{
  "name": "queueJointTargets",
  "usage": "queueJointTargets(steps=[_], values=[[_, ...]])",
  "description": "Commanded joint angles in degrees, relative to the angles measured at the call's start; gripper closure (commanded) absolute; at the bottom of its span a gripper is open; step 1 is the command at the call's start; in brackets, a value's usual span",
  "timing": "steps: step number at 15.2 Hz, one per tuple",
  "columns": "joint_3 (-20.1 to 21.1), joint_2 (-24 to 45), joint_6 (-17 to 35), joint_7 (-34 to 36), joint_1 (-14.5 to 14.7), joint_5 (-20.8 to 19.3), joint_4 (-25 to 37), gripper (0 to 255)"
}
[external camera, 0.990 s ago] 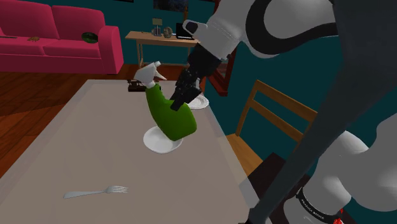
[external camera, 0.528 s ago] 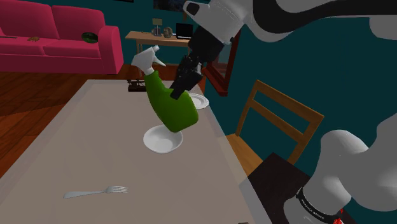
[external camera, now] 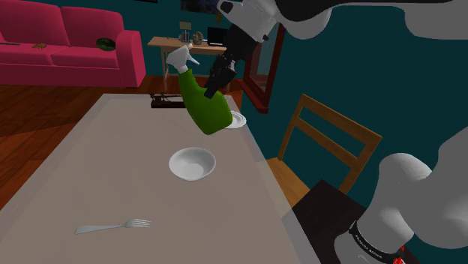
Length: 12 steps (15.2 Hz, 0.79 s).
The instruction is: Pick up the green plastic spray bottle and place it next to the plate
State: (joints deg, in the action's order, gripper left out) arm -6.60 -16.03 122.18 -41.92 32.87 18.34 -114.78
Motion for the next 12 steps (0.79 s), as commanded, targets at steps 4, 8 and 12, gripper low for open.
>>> queueJointTargets(steps=[4,8,12], values=[[-5.1,5.7,-3.2,-7.2,-1.8,2.3,6.6,255],[-8.7,11.4,-6.5,-12.4,-3.6,4.9,13.4,255],[-11.7,18.1,-10.5,-17.3,-6.1,8.1,21.6,255]])
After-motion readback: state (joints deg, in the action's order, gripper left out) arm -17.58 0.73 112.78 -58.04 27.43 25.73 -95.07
